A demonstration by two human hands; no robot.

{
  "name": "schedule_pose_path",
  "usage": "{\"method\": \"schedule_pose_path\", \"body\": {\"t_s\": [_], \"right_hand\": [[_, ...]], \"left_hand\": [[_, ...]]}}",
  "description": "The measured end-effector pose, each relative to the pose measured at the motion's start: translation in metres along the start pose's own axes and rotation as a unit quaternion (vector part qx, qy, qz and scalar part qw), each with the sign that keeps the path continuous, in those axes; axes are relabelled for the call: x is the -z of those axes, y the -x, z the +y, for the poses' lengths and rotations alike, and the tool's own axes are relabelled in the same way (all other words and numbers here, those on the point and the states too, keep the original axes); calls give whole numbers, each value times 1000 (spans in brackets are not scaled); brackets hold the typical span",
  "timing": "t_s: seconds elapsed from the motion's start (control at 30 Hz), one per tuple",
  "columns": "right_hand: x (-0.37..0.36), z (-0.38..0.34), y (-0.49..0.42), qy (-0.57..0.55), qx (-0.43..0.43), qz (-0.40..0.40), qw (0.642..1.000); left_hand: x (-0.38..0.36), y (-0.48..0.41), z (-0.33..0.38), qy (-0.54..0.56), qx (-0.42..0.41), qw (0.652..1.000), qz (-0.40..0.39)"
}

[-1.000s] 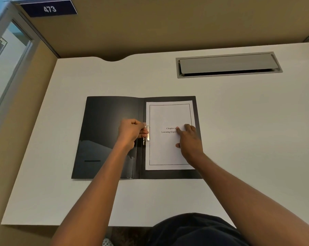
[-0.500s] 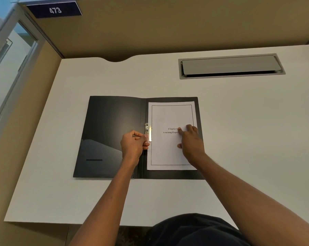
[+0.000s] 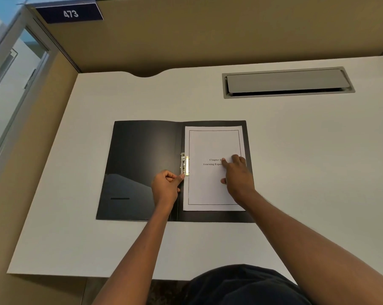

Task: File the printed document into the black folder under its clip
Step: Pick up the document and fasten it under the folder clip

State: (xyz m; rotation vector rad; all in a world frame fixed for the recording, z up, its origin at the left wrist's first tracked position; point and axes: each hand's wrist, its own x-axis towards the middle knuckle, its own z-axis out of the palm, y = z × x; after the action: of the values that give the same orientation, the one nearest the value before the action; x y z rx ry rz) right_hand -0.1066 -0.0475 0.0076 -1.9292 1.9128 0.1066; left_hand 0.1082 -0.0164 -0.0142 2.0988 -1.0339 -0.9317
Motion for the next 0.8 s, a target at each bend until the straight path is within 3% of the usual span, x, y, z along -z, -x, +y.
{"method": "schedule_pose_path", "body": {"t_s": [0.8], "right_hand": [[-2, 0, -1, -3, 0, 7, 1000]], "left_hand": [[-3, 0, 3, -73, 4, 997, 12]]}}
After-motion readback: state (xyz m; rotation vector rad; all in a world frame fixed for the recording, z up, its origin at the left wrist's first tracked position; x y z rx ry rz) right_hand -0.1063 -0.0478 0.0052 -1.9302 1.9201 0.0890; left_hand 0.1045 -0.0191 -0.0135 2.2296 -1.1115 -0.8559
